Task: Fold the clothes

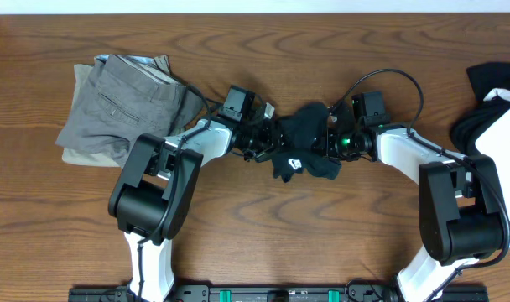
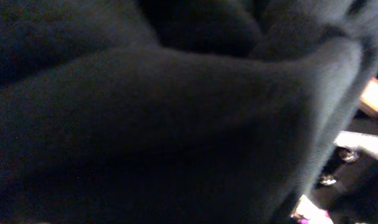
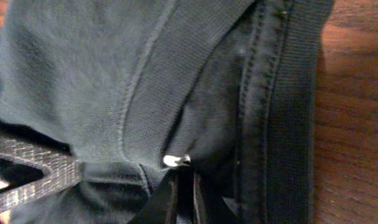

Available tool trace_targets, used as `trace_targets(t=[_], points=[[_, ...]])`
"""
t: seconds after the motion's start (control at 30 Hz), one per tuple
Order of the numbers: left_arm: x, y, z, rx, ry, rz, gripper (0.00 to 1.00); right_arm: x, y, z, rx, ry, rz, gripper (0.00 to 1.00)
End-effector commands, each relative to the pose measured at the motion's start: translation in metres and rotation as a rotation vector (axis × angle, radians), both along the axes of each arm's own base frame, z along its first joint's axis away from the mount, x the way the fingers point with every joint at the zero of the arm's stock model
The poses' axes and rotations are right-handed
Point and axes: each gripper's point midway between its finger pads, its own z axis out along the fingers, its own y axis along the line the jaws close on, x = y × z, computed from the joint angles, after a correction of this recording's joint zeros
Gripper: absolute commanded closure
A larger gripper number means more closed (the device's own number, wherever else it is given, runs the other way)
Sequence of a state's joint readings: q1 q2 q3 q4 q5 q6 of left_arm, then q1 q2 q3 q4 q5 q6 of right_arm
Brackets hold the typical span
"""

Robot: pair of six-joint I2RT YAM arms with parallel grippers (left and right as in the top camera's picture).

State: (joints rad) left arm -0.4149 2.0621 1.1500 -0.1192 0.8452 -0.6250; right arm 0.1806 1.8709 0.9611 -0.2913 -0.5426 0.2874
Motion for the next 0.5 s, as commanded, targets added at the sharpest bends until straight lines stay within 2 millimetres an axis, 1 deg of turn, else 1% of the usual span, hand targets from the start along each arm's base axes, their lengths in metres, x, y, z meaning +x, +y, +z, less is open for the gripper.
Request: trace_targets(t=[0.0, 0.03, 0.07, 0.1, 0.17, 0.2, 0.27, 0.37, 0.43, 0.47], points=[[-0.006, 0.002, -0.013, 0.023, -0.047, -0.061, 0.77, -0.007, -0.009, -0.016, -0.06, 0.038, -0.021, 0.92], [-0.005, 0.004, -0.01, 0.022, -0.058, -0.064, 0.81, -0.007, -0.009, -0.013, -0.053, 0.035, -0.02, 0.92], [-0.003, 0.007, -0.005, 0.022, -0.076, -0.069, 0.89, -0.006, -0.009, -0.009, -0.042, 0.029, -0.021, 0.92], [-0.001, 0.011, 0.0, 0.022, -0.094, -0.072, 0.94, -0.004, -0.01, -0.005, -0.038, 0.02, -0.026, 0.92], [0.007, 0.024, 0.021, 0.02, -0.146, -0.072, 0.94, 0.002, -0.015, 0.011, -0.03, -0.02, -0.042, 0.92], [0.011, 0.031, 0.033, 0.018, -0.18, -0.071, 0.94, 0.006, -0.018, 0.024, -0.019, -0.052, -0.051, 0.92], [0.022, 0.049, 0.063, 0.016, -0.261, -0.055, 0.94, 0.014, -0.022, 0.053, 0.006, -0.129, -0.067, 0.92], [0.043, 0.084, 0.116, 0.009, -0.41, 0.013, 0.94, 0.024, -0.027, 0.103, 0.028, -0.277, -0.084, 0.92], [0.055, 0.113, 0.15, 0.017, -0.527, 0.066, 0.94, 0.027, -0.028, 0.133, 0.039, -0.367, -0.087, 0.9], [0.059, 0.127, 0.164, 0.028, -0.579, 0.091, 0.94, 0.026, -0.028, 0.145, 0.044, -0.401, -0.087, 0.89]])
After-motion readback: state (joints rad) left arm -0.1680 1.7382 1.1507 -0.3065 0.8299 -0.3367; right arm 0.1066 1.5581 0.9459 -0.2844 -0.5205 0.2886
